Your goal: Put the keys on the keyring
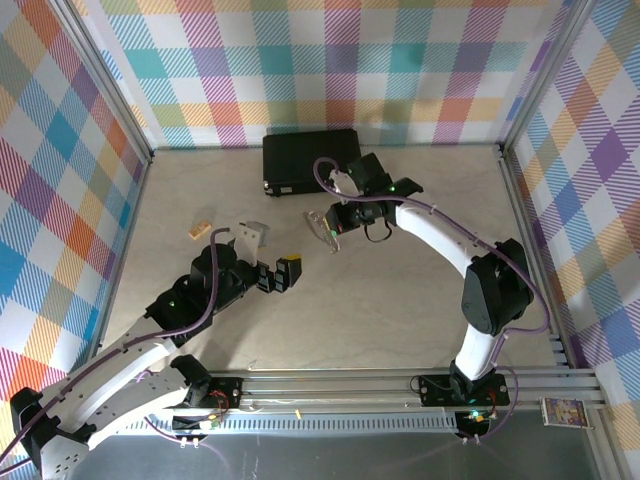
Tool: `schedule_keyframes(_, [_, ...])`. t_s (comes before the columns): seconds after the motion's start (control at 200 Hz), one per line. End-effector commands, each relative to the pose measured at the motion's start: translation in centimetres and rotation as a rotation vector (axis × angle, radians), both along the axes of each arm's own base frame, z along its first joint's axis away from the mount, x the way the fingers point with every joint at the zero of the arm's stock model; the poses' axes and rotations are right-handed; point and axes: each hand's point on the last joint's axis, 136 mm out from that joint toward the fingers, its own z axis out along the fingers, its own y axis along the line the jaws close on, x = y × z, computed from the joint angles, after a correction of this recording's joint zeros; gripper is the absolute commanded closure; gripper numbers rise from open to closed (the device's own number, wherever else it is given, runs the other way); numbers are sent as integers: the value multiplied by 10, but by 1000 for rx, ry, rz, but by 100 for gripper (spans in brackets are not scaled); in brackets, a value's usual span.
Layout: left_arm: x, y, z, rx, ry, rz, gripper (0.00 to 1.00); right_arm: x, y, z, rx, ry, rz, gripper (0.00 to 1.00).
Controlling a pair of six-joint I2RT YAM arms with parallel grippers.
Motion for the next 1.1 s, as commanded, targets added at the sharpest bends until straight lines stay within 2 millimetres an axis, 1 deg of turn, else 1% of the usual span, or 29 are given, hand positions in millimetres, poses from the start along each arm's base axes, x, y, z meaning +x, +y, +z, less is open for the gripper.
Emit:
schedule_keyframes(0.0, [4, 2, 9, -18, -55, 3, 0, -12, -4, 19, 53, -15, -15, 100])
schedule_keyframes(0.195, [3, 2, 6, -20, -66, -1, 0, -36, -17, 6, 45, 41, -39, 100])
schedule_keyframes(0.28, [3, 1, 5, -17, -71, -6, 0, -50, -21, -4, 31, 77, -40, 100])
schedule_keyframes(0.325, [3, 1, 5, -10, -73, -8, 0, -58, -22, -11, 28, 99, -37, 100])
schedule_keyframes(0.425, [5, 0, 7, 1, -84, -12, 0, -81, -25, -33, 0, 158, -37, 100])
schedule_keyframes(0.51, [6, -3, 11, 7, -90, -21, 0, -99, -32, -50, -21, 199, -50, 100])
schedule_keyframes(0.615, [8, -6, 10, 10, -87, -31, 0, -117, -41, -65, -39, 231, -67, 100])
schedule_keyframes(0.81, [9, -8, 7, 4, -76, -32, 0, -144, -62, -88, -74, 294, -93, 100])
schedule_keyframes(0.975, [8, -6, 13, -13, -104, -27, 0, -163, -68, -105, -57, 359, -110, 100])
schedule_keyframes(1.095, [10, -5, 10, 5, -97, -18, 0, -174, -75, -113, -57, 382, -130, 99])
